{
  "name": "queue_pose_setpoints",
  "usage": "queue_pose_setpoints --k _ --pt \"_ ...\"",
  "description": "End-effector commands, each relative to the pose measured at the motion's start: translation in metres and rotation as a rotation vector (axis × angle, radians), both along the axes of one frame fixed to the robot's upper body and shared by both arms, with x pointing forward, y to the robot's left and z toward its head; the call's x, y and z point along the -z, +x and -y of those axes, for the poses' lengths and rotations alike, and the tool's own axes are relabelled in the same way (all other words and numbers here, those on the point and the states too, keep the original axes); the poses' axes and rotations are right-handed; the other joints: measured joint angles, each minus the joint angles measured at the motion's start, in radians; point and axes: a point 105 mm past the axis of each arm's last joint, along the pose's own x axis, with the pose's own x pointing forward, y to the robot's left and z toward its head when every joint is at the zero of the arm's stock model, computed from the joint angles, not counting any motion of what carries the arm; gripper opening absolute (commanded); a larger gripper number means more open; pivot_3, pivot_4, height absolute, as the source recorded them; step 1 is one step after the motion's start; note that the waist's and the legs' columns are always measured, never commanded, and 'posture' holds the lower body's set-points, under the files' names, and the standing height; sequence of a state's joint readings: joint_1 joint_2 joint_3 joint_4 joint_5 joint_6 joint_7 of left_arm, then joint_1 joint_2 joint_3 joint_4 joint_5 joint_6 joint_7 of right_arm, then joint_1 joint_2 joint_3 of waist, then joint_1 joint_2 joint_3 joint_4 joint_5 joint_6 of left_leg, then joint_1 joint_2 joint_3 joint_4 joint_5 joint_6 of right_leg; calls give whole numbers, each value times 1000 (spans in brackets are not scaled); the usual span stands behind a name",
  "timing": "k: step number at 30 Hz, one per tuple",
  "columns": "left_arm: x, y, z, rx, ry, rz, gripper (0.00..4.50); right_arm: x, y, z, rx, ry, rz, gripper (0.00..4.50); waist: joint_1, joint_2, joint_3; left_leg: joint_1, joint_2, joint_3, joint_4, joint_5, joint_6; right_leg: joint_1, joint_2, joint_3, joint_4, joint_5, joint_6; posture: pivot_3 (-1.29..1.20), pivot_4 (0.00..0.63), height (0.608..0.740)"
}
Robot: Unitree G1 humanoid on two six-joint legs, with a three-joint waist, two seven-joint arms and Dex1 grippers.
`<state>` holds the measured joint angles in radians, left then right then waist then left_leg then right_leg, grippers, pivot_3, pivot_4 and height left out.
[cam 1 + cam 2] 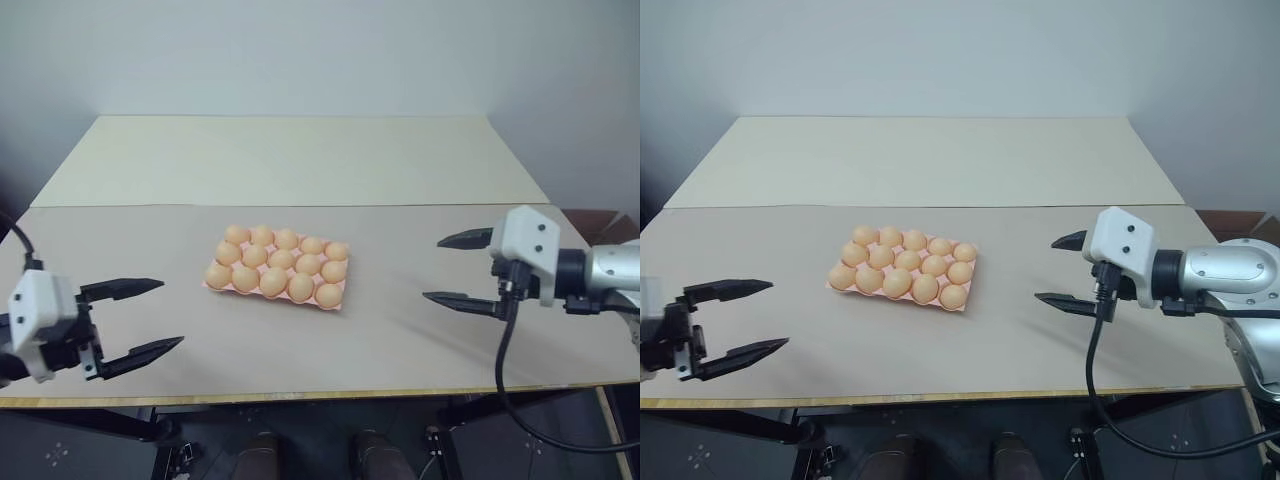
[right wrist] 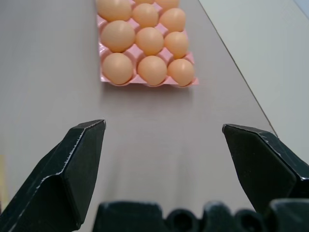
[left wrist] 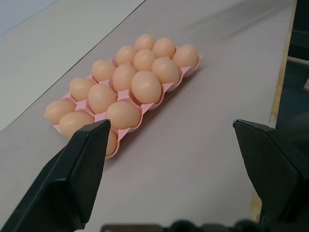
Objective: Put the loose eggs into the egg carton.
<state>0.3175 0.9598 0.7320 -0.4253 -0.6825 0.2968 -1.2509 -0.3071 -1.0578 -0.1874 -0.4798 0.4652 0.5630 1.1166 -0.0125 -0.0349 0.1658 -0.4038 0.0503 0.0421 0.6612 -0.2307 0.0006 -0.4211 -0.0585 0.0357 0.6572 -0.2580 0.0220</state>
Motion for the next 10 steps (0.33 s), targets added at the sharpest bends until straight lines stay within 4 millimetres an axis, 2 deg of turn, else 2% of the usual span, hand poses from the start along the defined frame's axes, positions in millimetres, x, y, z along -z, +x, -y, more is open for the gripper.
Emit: queue_pose_setpoints --k 1,10 --pt "-12 -7 0 8 24 18 4395 -11 -7 1 -58 -7 45 4500 0 0 0 0 0 0 0 0 0 0 0 0 0 0 0 0 150 740" --pt "-16 -13 -3 -25 26 -3 4395 -5 -4 -1 -72 8 55 4500 0 0 0 0 0 1 0 0 0 -1 0 1 0 0 0 0 150 740"
